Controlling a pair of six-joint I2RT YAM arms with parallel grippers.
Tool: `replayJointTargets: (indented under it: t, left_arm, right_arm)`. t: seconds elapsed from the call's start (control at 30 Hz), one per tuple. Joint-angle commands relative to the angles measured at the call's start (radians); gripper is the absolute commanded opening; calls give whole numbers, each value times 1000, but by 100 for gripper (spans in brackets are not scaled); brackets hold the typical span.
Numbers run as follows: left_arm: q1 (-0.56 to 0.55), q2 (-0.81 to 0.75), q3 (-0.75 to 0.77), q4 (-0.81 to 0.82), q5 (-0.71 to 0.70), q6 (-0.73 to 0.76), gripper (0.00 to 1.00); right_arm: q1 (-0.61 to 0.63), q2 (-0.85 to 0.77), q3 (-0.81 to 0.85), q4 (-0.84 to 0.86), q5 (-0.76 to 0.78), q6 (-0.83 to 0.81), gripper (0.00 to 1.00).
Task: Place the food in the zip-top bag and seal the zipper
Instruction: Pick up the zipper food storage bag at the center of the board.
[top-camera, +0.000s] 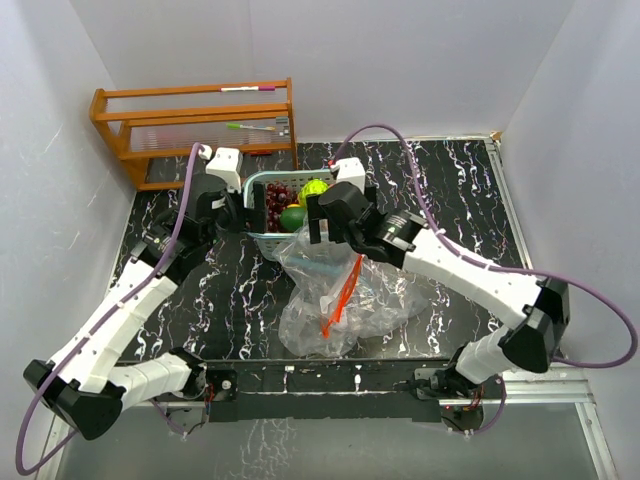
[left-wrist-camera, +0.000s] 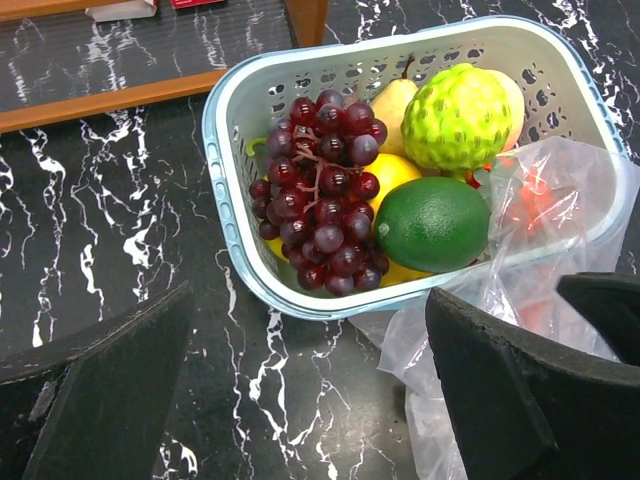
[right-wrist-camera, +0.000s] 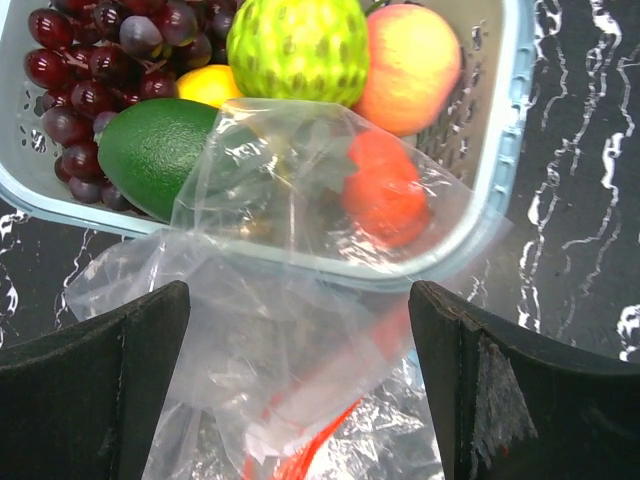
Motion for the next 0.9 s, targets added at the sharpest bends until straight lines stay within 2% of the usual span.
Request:
replayJointTargets:
  t: [0.0, 0.27, 0.5, 0.67, 0.7, 0.8, 0.87]
  left_arm:
    - [5, -58, -12, -36, -44, 16, 97]
    - [5, -112, -34, -71, -70, 25, 97]
    - [5, -126, -58, -75, -71, 24, 97]
    - [5, -130, -51, -73, -74, 29, 97]
    - [5, -131, -50, -74, -74, 31, 97]
    - [6, -134, -46, -79, -74, 32, 97]
    - [5, -139, -50, -80, -74, 31, 97]
  right_arm:
    - [3, 43, 48, 117, -43, -25, 94]
    - [3, 86, 51, 151, -84, -21, 86]
    - [4, 93, 5, 193, -101, -13, 83]
    - [3, 111, -15, 208, -65, -12, 77]
    - [2, 112, -16, 208, -59, -11, 75]
    - [2, 120, -13, 206, -49, -9, 57]
    - [2, 123, -11, 205, -49, -9, 50]
